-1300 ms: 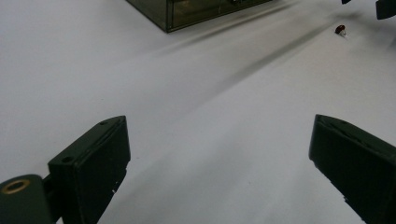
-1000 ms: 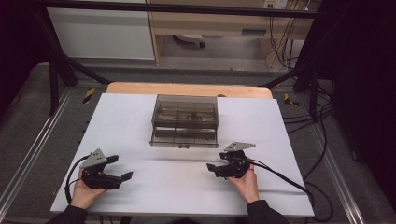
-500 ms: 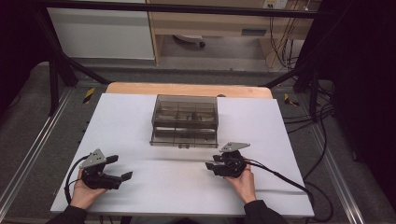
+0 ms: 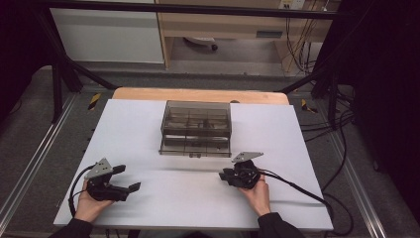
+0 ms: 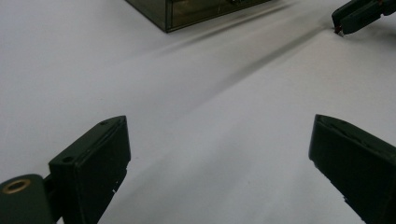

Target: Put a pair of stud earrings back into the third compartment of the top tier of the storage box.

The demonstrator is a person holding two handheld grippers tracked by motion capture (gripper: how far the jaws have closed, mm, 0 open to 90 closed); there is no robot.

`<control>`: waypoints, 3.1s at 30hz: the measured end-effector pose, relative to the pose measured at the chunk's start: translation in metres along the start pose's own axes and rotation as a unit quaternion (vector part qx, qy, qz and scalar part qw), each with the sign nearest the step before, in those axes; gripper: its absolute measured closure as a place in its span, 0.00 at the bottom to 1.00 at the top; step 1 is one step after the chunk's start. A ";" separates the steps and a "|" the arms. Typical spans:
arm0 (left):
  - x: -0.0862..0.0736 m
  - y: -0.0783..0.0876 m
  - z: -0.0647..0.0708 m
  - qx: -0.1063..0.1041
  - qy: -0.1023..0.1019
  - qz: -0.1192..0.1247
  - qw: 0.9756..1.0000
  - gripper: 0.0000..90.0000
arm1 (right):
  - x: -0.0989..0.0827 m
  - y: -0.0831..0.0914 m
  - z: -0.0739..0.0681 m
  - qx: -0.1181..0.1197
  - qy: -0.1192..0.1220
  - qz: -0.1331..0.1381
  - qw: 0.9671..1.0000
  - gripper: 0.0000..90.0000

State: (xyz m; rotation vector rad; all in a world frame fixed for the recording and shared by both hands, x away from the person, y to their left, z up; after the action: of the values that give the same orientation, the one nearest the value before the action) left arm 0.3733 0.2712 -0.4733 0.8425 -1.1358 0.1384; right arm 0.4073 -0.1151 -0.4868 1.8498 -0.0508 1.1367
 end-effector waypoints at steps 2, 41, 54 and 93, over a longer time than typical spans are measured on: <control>0.000 0.000 0.000 0.000 0.000 0.000 1.000 0.06 | 0.000 0.000 0.000 -0.001 0.001 0.000 1.000 0.81; 0.000 0.000 0.000 0.002 0.000 -0.001 1.000 0.06 | 0.004 0.009 -0.001 0.007 -0.003 0.005 1.000 0.89; 0.000 0.000 0.000 0.002 0.001 0.000 1.000 0.06 | 0.007 0.020 -0.003 0.011 0.001 0.014 1.000 0.89; -0.001 0.000 -0.001 0.003 0.001 -0.002 1.000 0.06 | 0.022 0.064 -0.002 0.008 0.013 0.040 0.999 0.89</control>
State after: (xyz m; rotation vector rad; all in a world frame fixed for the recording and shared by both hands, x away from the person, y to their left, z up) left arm 0.3735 0.2717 -0.4739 0.8492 -1.1330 0.1382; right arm 0.3883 -0.1412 -0.4269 1.8621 -0.1024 1.2189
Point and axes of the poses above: each handheld gripper's, and its own axes: y roughly backward along the jaws, x roughly out of its top, z roughly to its right, the point moved 5 cm from there along -y, roughly forward along the jaws, and after that the axes turned 4 degrees about -x, right-handed, at the moved point
